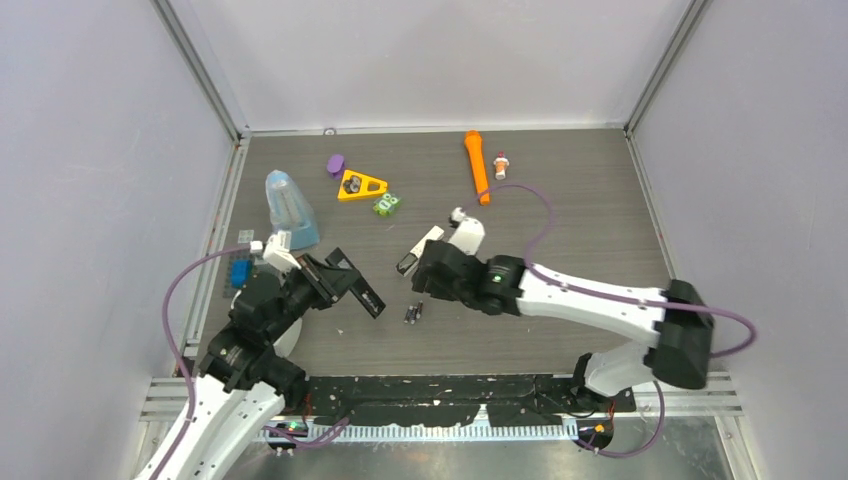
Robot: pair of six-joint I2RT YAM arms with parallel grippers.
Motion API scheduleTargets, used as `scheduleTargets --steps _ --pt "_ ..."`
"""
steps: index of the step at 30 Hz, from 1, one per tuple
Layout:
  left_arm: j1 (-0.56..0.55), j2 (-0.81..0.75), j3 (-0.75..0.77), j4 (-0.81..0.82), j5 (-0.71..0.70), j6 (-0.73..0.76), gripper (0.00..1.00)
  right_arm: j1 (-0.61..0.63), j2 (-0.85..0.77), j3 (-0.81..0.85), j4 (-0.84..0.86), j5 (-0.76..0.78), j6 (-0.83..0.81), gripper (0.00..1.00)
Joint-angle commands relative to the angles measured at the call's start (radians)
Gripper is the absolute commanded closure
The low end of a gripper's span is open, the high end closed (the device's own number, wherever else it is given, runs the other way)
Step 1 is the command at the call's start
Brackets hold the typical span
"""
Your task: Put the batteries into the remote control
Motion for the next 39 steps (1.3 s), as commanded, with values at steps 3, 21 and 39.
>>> scheduleTargets --steps 3,21,39 --pt "0.005 -0.082 0.098 -0.17 -0.272 0.15 1.0 -0.003 0.285 0.207 -0.112 -0.131 -0.141 0.58" --pt "0.006 -0.039 0.046 -0.084 -0.207 0.225 1.0 -0.045 0.495 0.222 -0.119 -0.17 -0.209 0.77" --pt "0.013 0.028 0.021 -0.009 -0.089 0.257 1.0 -0.062 0.557 0.219 -0.064 -0.248 -0.262 0.7"
